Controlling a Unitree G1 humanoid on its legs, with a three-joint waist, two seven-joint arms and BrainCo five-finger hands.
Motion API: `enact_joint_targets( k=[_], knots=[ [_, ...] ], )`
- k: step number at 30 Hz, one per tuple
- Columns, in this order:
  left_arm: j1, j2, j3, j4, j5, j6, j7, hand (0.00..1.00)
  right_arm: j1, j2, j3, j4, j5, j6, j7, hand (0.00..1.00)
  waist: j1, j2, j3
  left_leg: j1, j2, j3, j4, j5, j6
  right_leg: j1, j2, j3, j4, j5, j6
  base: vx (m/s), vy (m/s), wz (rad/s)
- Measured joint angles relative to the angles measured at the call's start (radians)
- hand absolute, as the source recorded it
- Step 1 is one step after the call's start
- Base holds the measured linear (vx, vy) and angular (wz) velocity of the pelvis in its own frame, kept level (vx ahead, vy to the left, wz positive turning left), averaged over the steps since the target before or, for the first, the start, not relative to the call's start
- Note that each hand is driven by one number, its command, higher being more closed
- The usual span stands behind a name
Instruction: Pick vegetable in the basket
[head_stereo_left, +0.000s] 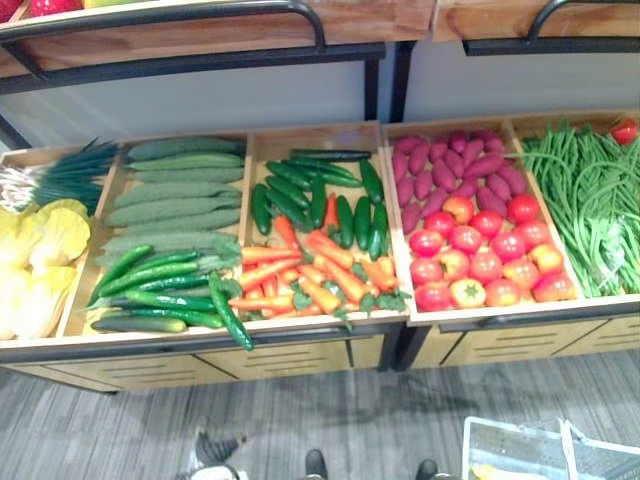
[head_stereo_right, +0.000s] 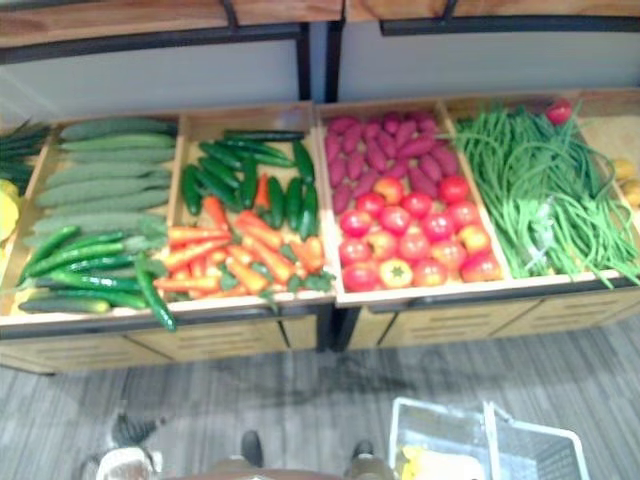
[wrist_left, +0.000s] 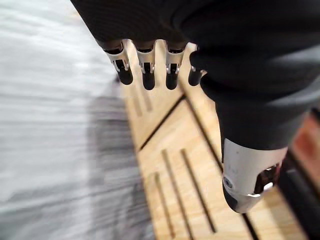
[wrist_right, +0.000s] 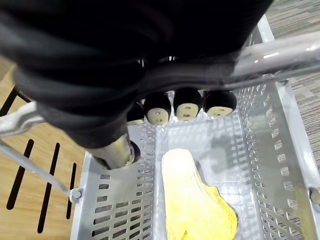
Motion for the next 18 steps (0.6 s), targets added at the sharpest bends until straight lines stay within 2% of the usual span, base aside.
enact_joint_targets(
  k=[2,4,8,9,14,15,18],
  knots=[
    [0.015,0.043,-0.011,-0.058,0.066,-0.04,0.025,0.0,-0.001,-0.012,0.018,0.0,0.0,-0.005,0.0,1.0,-0.001,0.001,-0.001,0.002,-0.008,0.001,0.0,-0.006,0.008,0.001,-0.006,0.008,-0.002,0.001,0.002,0.03,0.05,-0.03],
    [0.016,0.075,-0.006,-0.072,0.118,-0.06,0.054,0.0,-0.003,-0.02,0.039,0.0,-0.001,-0.017,-0.001,1.0,0.0,0.0,0.0,0.002,-0.013,0.001,-0.002,-0.007,0.01,0.001,-0.009,0.009,-0.009,0.003,0.005,0.01,0.017,0.0],
    [0.026,0.091,0.004,-0.101,0.169,-0.069,0.131,0.0,-0.008,-0.041,0.076,0.002,-0.001,-0.037,-0.001,1.0,0.002,-0.001,-0.001,0.003,-0.016,-0.001,-0.01,-0.006,0.011,0.003,-0.01,0.008,-0.019,0.006,0.009,0.02,0.001,0.06],
    [0.037,0.131,0.041,-0.202,0.206,-0.069,0.22,0.0,-0.011,-0.058,0.111,0.014,-0.001,-0.049,-0.004,1.0,0.003,-0.005,-0.003,0.019,-0.016,-0.026,-0.017,-0.005,0.012,0.035,-0.005,-0.016,-0.038,0.006,0.009,0.08,-0.002,0.22],
    [0.037,0.162,0.055,-0.286,0.233,-0.06,0.237,0.0,-0.037,-0.077,0.143,0.034,-0.002,-0.064,-0.003,1.0,0.007,-0.005,-0.004,0.019,-0.017,-0.026,-0.018,-0.005,0.012,0.034,-0.005,-0.015,-0.038,0.006,0.009,0.02,-0.001,0.04],
    [0.049,0.171,0.055,-0.362,0.238,-0.061,0.234,0.0,-0.036,-0.082,0.153,0.034,-0.002,-0.064,-0.003,1.0,0.008,-0.006,-0.005,0.019,-0.016,-0.026,-0.018,-0.005,0.012,0.034,-0.005,-0.015,-0.039,0.006,0.009,0.0,0.0,0.0],
    [0.047,0.266,0.042,-0.485,0.276,-0.087,0.215,0.0,-0.038,-0.09,0.154,0.034,-0.009,-0.066,-0.003,1.0,0.007,-0.003,-0.007,0.019,-0.016,-0.024,-0.018,-0.005,0.012,0.033,-0.005,-0.013,-0.04,0.006,0.009,0.0,0.0,-0.01]
  ],
)
